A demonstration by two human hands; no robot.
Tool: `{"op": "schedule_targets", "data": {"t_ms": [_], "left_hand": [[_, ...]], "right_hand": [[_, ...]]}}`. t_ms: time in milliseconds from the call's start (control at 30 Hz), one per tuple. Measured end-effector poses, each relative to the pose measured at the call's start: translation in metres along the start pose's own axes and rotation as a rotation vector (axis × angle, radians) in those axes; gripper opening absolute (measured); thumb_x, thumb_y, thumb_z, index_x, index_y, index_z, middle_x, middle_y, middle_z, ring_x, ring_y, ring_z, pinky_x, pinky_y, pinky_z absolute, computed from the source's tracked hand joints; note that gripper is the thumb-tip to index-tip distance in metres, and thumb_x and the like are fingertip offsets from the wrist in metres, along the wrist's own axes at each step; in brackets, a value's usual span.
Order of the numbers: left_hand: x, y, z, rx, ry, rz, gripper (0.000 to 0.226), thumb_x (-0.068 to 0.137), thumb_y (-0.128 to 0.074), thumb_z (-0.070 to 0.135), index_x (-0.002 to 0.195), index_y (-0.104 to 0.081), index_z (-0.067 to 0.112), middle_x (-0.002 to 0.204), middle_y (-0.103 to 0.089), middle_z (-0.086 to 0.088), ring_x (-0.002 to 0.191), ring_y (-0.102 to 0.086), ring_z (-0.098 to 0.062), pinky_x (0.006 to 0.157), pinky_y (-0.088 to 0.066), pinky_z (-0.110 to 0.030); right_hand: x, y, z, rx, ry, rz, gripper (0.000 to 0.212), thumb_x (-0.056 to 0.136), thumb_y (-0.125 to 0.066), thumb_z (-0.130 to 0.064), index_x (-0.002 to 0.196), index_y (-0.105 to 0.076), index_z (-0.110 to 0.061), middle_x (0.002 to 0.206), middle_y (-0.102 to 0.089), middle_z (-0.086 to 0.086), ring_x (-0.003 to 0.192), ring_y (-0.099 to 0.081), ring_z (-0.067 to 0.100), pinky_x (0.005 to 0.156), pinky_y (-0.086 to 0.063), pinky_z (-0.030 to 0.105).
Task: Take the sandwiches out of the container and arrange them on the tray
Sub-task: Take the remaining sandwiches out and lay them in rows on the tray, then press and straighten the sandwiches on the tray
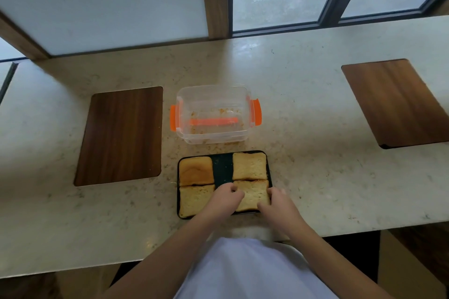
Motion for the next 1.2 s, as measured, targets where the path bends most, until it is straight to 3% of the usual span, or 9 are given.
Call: {"op": "schedule_targets", "data": {"t_ms": [100,167,233,367,500,633,733,900,1200], "left_hand": [[0.003,0.001,0.003,0.029,0.009,0.015,0.008,0.087,-0.052,0.032,0.094,-0.05,0.028,0.092,-0.056,0.002,0.079,-0.054,-0.017,0.073,-0.047,-0.036],[0.003,0.002,0.002,0.004,0.027,0.016,0.032,0.088,-0.054,0.034,0.118,-0.055,0.024,0.098,-0.065,0.0,0.084,-0.063,-0.018,0.076,-0.052,-0.036],[0.003,0.003,-0.003,-0.035,0.043,0.019,0.05,0.089,-0.055,0.036,0.136,-0.051,0.017,0.102,-0.066,-0.001,0.093,-0.066,-0.018,0.086,-0.057,-0.039],[0.002,0.002,-0.01,-0.015,0.016,0.024,0.049,0.09,-0.055,0.037,0.135,-0.055,0.018,0.11,-0.064,0.004,0.097,-0.063,-0.012,0.09,-0.055,-0.04],[0.004,0.006,-0.014,0.08,-0.026,0.062,0.043,0.088,-0.056,0.036,0.127,-0.059,0.018,0.098,-0.063,0.009,0.085,-0.06,-0.004,0.077,-0.054,-0.029],[0.008,0.047,-0.02,0.084,-0.05,0.233,0.048,0.092,-0.058,0.03,0.136,-0.054,0.011,0.113,-0.061,0.001,0.079,-0.057,-0.002,0.066,-0.049,-0.023],[0.009,0.088,-0.032,0.049,-0.022,0.378,0.05,0.093,-0.057,0.028,0.138,-0.052,0.008,0.128,-0.058,-0.005,0.101,-0.056,-0.014,0.08,-0.044,-0.029],[0.011,0.119,-0.053,-0.026,0.104,0.428,0.063,0.092,-0.055,0.037,0.147,-0.04,0.01,0.147,-0.048,-0.01,0.124,-0.051,-0.025,0.089,-0.043,-0.037],[0.016,0.125,-0.053,-0.064,0.134,0.358,0.057,0.087,-0.053,0.037,0.137,-0.05,0.009,0.127,-0.059,-0.008,0.104,-0.056,-0.021,0.079,-0.046,-0.038]], "right_hand": [[0.001,-0.001,-0.001,-0.032,-0.006,-0.017,0.051,0.092,-0.061,-0.031,0.139,-0.05,-0.012,0.136,-0.049,0.009,0.114,-0.053,0.021,0.092,-0.05,0.035],[0.002,-0.001,-0.001,-0.048,-0.004,-0.024,0.053,0.093,-0.06,-0.031,0.141,-0.049,-0.012,0.138,-0.048,0.009,0.119,-0.051,0.022,0.097,-0.049,0.036],[0.003,0.0,0.0,-0.054,-0.006,-0.008,0.053,0.094,-0.058,-0.029,0.143,-0.049,-0.011,0.136,-0.047,0.008,0.119,-0.05,0.021,0.096,-0.049,0.035],[0.005,0.004,-0.002,-0.114,0.016,0.064,0.04,0.095,-0.057,-0.026,0.132,-0.058,-0.011,0.122,-0.046,0.005,0.108,-0.048,0.018,0.085,-0.047,0.031],[0.007,0.013,-0.009,-0.181,0.018,0.085,0.034,0.096,-0.056,-0.029,0.125,-0.06,-0.012,0.12,-0.047,0.004,0.103,-0.054,0.02,0.083,-0.054,0.035],[0.01,0.024,-0.043,-0.198,0.174,0.243,0.043,0.094,-0.057,-0.024,0.136,-0.056,-0.013,0.125,-0.048,0.002,0.102,-0.054,0.016,0.076,-0.051,0.029],[0.014,0.01,-0.077,-0.124,0.277,0.191,0.045,0.097,-0.06,-0.029,0.139,-0.056,-0.014,0.133,-0.049,0.002,0.107,-0.055,0.015,0.086,-0.053,0.029],[0.026,-0.03,-0.113,-0.083,0.286,-0.017,0.052,0.099,-0.058,-0.034,0.145,-0.048,-0.013,0.14,-0.044,0.003,0.1,-0.06,0.017,0.079,-0.052,0.03],[0.046,-0.063,-0.141,-0.136,0.219,-0.172,0.054,0.097,-0.058,-0.033,0.143,-0.043,-0.01,0.14,-0.045,0.011,0.119,-0.053,0.028,0.091,-0.047,0.035]]}}
Point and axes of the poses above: each hand's wrist, its own x-axis towards the middle knuckle, its own y-axis out of the back of the hand, z = x × y, the point moved 7 cm from there along x, towards the middle knuckle
